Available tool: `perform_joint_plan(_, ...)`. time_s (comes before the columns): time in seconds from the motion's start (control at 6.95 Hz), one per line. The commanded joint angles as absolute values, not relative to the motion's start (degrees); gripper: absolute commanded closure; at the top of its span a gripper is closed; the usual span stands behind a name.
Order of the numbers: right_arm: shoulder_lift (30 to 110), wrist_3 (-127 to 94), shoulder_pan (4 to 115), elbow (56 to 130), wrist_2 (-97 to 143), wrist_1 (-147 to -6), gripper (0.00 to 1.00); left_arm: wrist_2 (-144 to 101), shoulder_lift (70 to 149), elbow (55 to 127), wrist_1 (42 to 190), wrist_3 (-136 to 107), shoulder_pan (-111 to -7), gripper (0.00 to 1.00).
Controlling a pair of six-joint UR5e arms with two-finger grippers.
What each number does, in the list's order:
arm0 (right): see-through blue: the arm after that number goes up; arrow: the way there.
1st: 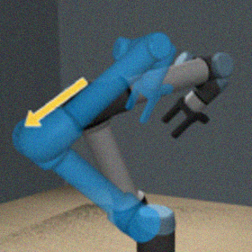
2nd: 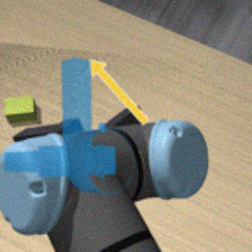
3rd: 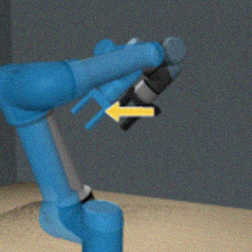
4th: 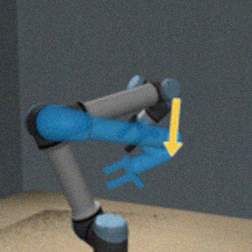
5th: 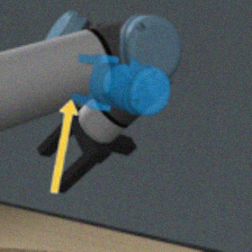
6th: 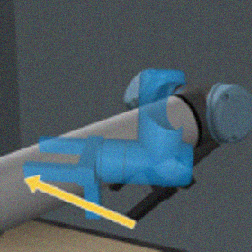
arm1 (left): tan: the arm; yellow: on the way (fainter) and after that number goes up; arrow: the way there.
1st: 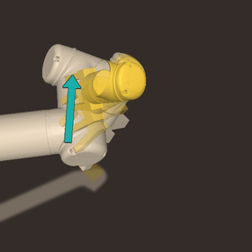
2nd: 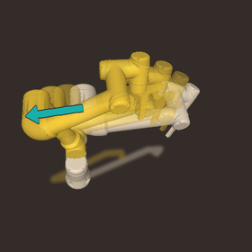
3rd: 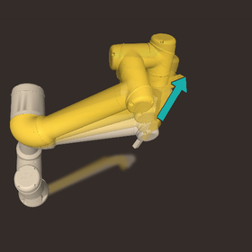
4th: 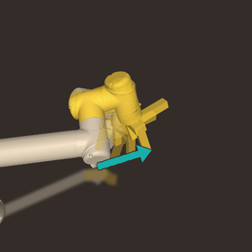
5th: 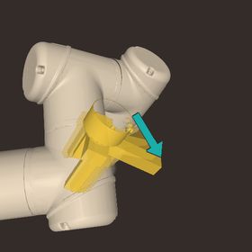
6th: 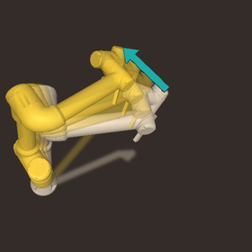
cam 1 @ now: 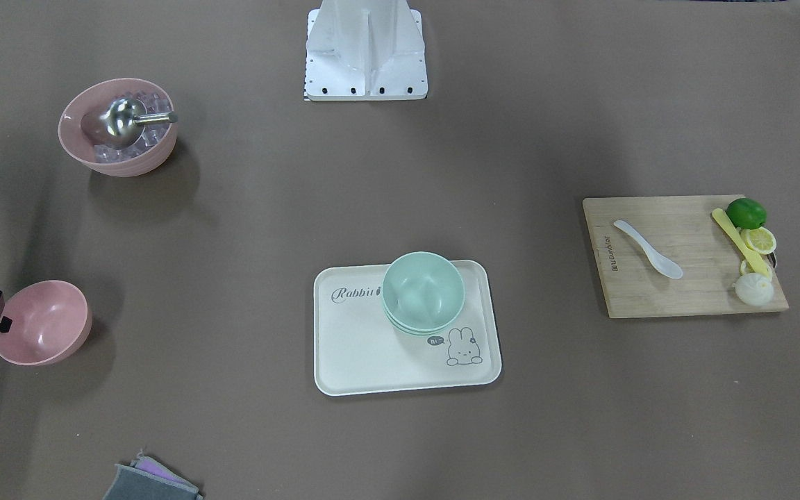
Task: Stack pink bowl on green and place spoon
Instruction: 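Grip the pink bowl rim with the right gripper and lift it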
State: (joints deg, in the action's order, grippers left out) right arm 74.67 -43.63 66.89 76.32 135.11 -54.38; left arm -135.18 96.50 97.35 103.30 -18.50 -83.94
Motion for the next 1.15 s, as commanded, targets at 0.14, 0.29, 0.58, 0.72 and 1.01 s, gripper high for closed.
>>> perform_joint_plan(0.14, 69.54, -53.86, 67.68, 82.17, 141.31, -55.01, 1.0, -135.26, 96.68, 97.47, 103.36, -18.72, -83.94, 0.02)
perform_joint_plan(0.29, 67.69, -54.05, 67.41, 82.26, 142.46, -55.37, 1.0, -135.26, 97.2, 97.56, 103.36, -20.98, -83.85, 0.02)
perform_joint_plan(0.58, 63.04, -54.66, 64.36, 84.45, 142.39, -59.39, 1.0, -135.53, 97.65, 98.26, 103.45, -25.45, -82.11, 0.02)
perform_joint_plan(0.72, 61.1, -55.19, 62.86, 84.98, 141.69, -60.28, 1.0, -135.18, 97.65, 99.13, 105.88, -32.8, -78.61, 0.02)
perform_joint_plan(1.01, 58.28, -58.96, 61.62, 85.52, 140.19, -60.64, 1.0, -128.73, 97.38, 101.23, 110.56, -52.29, -71.5, 0.02)
